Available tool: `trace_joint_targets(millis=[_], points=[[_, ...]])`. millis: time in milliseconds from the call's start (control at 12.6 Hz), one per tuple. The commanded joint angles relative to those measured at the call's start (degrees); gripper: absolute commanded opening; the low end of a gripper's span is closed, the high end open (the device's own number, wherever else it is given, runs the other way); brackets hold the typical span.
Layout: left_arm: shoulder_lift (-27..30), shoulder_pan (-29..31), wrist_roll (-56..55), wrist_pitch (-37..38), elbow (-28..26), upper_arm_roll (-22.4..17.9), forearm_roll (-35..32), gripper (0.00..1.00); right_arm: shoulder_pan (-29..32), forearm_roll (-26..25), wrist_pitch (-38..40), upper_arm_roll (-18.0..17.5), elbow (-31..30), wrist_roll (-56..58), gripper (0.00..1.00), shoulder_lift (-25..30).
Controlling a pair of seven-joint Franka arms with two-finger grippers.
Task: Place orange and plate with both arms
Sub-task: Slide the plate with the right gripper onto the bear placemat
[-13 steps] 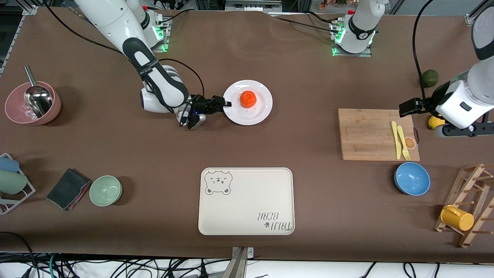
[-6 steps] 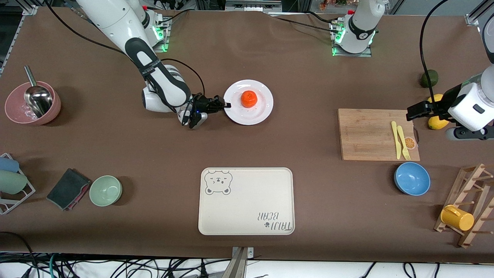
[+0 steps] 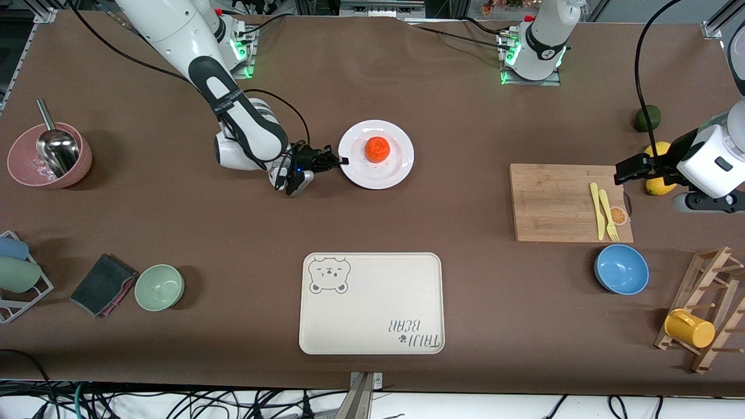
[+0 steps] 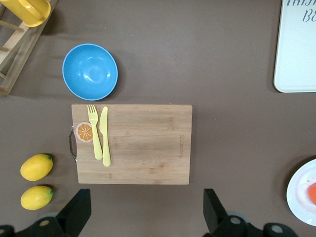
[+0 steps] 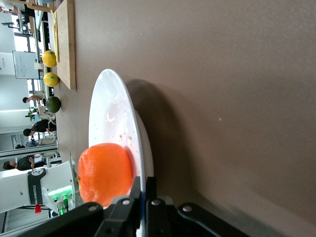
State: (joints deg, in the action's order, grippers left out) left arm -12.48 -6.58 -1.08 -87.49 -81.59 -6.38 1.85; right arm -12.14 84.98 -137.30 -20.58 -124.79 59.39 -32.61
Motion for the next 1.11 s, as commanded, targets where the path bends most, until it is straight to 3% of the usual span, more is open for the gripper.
trace_joint_targets(millis=[0,238,714,1032], points=[[0.5,-0.1,1.2,-0.9,-0.9,-0.6,1.4,1.00,-0.3,1.2,-0.8,-0.3,1.5,1.3,0.00,-0.4],[0.4,-0.2,1.3,-2.5,-0.4,-0.6,1.5,1.00,0.3,1.2,-0.3,-0.2,3.1,0.2,0.00,-0.3],[0.4,-0.3,1.2,-2.5,-0.1,-0.5,1.3,1.00,0.6,0.4,-0.2,0.1,12.3,-10.2,0.00,-0.4],[0.4,-0.3,1.3,-2.4,-0.1,-0.5,0.8,1.00,0.7,-2.6,-0.2,3.5,22.1,-16.1,0.00,-2.7]])
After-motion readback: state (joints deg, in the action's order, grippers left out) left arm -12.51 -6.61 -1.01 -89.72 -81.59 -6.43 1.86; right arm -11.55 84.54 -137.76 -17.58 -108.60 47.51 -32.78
